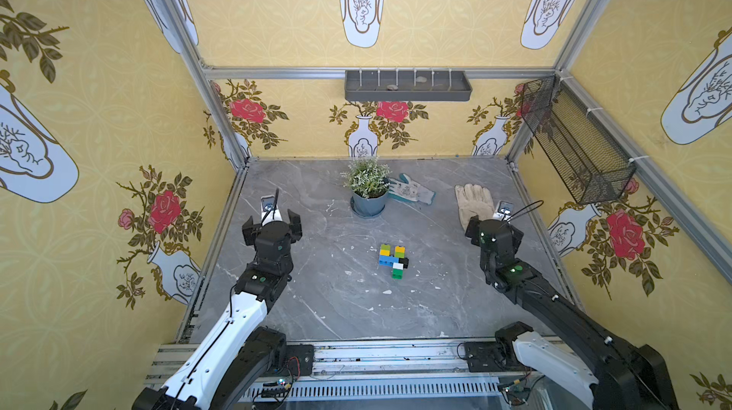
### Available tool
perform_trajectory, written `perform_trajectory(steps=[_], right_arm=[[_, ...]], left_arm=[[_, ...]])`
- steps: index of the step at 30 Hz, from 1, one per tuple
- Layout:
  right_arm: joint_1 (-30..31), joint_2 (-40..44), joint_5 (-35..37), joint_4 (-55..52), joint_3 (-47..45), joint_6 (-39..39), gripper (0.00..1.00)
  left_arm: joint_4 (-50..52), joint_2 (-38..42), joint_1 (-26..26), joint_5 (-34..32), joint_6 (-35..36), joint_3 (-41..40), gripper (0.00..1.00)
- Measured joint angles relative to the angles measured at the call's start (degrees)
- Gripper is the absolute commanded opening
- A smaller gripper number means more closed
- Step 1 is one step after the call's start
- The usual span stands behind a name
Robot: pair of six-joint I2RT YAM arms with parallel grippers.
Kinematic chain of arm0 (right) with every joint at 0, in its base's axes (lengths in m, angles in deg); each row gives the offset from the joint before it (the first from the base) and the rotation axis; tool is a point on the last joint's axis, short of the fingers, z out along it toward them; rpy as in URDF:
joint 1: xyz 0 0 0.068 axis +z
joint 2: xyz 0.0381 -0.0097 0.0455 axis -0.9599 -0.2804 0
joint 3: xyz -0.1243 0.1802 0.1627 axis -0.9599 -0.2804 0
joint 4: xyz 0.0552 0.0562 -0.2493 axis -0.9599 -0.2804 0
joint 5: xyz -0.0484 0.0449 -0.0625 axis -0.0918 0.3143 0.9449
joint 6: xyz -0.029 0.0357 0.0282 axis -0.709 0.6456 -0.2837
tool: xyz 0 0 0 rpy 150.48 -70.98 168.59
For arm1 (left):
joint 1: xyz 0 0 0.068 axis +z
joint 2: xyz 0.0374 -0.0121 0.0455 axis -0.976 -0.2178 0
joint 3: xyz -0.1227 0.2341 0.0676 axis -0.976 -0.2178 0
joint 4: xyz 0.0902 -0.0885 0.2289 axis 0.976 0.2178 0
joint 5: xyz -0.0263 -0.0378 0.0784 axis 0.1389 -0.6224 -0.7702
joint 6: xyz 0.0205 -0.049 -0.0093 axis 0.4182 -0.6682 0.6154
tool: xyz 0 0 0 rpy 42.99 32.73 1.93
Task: Assemble the number 4 with lego
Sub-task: Reset both arms
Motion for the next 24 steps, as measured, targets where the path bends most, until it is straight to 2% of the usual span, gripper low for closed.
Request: perform_trajectory(steps=[5, 8, 10, 12, 14, 16, 20, 22, 24], right_arm=[[-7.78, -9.18, 3.78, 17.16, -9.46, -2.67, 0.97], [-10.16, -15.69, 2.58, 29.7, -14.53, -5.4, 0.98], [-11.76, -20.35, -1.51, 39.43, -17.81, -8.2, 0.98], [-13.64, -21.38, -6.93, 41.79, -18.49, -10.34, 0.98], [-18.8, -20.44, -15.17, 46.9, -19.02, -10.4, 0.98], [-23.82, -22.27, -20.0, 51.45, -19.87, -9.29, 0.98], [-26.21, -24.68, -30.32, 51.82, -17.68, -8.74, 0.98], [-26.58, -24.5, -32.15, 51.6, -17.55, -8.5, 0.98], [-26.58, -24.37, -33.2, 51.69, -17.55, -8.55, 0.98]], left_arm=[[-14.53, -5.6, 7.08, -0.17, 2.95, -12.02, 1.0], [-19.17, -11.32, 8.02, 1.33, 2.82, -14.29, 1.0], [-24.15, -15.72, 8.44, 3.52, 3.39, -13.79, 1.0], [-29.97, -19.61, 8.46, 5.86, 3.89, -14.03, 1.0], [-36.65, -23.78, 8.55, 7.89, 4.55, -15.54, 1.0], [-38.71, -24.63, 8.76, 9.2, 5.01, -16.37, 1.0], [-46.34, -27.23, 10.86, 11.91, 4.33, -17.07, 1.0], [-47.91, -29.44, 11.37, 12.98, 4.39, -17.75, 1.0], [-47.69, -28.2, 11.39, 13.86, 4.33, -17.73, 1.0]])
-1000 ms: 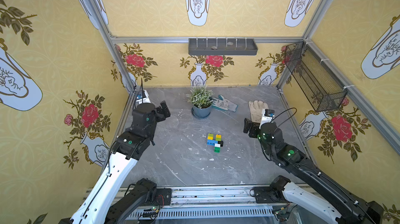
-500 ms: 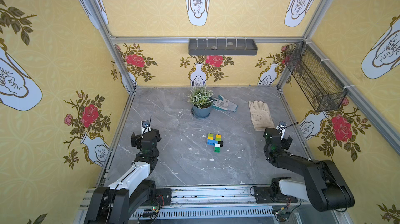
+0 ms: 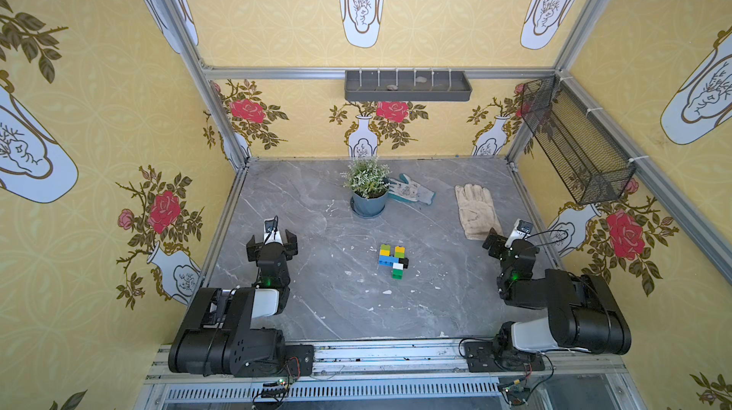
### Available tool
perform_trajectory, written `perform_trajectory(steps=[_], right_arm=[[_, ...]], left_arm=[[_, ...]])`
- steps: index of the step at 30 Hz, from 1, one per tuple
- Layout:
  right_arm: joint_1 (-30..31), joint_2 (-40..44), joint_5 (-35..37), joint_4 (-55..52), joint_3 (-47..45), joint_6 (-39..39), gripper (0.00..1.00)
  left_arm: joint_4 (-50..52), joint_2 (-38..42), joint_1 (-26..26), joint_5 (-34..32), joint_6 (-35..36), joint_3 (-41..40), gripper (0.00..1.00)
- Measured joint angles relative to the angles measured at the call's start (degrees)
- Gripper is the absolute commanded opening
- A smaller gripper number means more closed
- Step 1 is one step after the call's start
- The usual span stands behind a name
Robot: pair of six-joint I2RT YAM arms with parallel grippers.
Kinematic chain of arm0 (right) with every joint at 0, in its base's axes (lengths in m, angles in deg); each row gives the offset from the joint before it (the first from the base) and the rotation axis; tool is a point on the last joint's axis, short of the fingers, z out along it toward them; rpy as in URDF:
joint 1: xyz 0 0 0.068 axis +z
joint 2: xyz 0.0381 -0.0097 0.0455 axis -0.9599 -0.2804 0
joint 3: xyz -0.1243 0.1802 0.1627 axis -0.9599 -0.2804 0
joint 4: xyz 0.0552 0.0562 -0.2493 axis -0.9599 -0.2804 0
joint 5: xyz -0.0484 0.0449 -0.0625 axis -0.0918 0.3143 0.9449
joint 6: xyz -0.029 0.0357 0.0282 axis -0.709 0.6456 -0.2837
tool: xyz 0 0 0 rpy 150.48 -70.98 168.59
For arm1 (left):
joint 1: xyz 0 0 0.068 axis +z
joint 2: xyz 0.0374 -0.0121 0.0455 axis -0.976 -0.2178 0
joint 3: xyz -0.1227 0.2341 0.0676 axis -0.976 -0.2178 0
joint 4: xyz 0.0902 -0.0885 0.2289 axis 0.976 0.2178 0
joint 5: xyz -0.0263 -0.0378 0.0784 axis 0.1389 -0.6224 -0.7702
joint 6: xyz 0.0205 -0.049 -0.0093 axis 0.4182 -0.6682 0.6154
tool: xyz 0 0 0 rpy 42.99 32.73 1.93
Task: Assemble the number 4 with lego
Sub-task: Reset both arms
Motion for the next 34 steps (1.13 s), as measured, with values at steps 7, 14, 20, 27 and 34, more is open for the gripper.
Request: perform_trajectory(steps=[7, 14, 20, 27, 34], right_arm=[[1.84, -0.59, -0.94, 0.09, 0.15, -0.44, 0.98], [2.19, -0.66, -0.61, 0.07, 0.15, -1.09, 0.98], [2.21, -0.68, -0.61, 0.07, 0.15, -1.09, 0.98], [2.21, -0.7, -0.61, 0.07, 0.15, -1.09, 0.98], [1.64, -1.53, -0.9, -0.11, 1.33, -1.05, 0.97]], left_arm=[[-2.75, 0.07, 0.24, 0.96, -0.04, -0.22, 1.0], [-3.85, 0.04, 0.26, 1.29, -0.04, -0.22, 1.0], [-3.89, -0.04, 0.26, 1.31, -0.04, -0.22, 1.0], [-3.89, -0.04, 0.26, 1.31, -0.04, -0.22, 1.0], [-3.89, -0.07, 0.26, 1.38, -0.04, -0.22, 1.0]])
